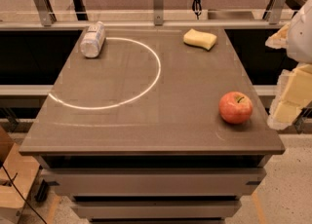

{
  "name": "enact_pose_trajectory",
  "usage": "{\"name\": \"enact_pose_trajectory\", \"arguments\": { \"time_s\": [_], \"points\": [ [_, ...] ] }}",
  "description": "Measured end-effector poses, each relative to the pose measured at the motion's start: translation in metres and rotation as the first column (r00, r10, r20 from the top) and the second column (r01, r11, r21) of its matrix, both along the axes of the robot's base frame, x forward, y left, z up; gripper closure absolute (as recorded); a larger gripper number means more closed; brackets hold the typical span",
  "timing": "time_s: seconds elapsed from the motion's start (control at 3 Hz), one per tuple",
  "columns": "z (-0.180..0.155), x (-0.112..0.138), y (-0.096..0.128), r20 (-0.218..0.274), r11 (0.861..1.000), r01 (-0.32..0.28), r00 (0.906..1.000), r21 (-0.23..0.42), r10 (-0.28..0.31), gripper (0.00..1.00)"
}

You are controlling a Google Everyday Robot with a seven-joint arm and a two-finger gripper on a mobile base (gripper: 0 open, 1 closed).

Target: Move sponge near blue plastic bottle

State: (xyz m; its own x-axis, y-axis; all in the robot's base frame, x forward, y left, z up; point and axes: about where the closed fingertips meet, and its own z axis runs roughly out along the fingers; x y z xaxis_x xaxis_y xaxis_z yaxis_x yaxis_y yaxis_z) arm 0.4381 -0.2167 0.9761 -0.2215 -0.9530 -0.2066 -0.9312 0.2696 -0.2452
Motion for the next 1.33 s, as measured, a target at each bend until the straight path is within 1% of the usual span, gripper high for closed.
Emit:
{"name": "enact_pose_trajectory", "arguments": {
  "time_s": [0.33,0.67,1.0,1.33],
  "points": [
    [0.000,0.000,0.000,0.000,1.000,0.000,1.0000,0.000,0.000,0.00],
    [0.010,0.020,0.007,0.037,0.998,-0.061,0.9974,-0.006,0.062,0.00],
    [0.021,0.059,0.009,0.090,0.989,-0.136,0.9873,0.050,0.131,0.00],
    [0.026,0.101,0.010,0.146,0.983,-0.114,0.9849,0.144,0.093,0.00]
  ]
}}
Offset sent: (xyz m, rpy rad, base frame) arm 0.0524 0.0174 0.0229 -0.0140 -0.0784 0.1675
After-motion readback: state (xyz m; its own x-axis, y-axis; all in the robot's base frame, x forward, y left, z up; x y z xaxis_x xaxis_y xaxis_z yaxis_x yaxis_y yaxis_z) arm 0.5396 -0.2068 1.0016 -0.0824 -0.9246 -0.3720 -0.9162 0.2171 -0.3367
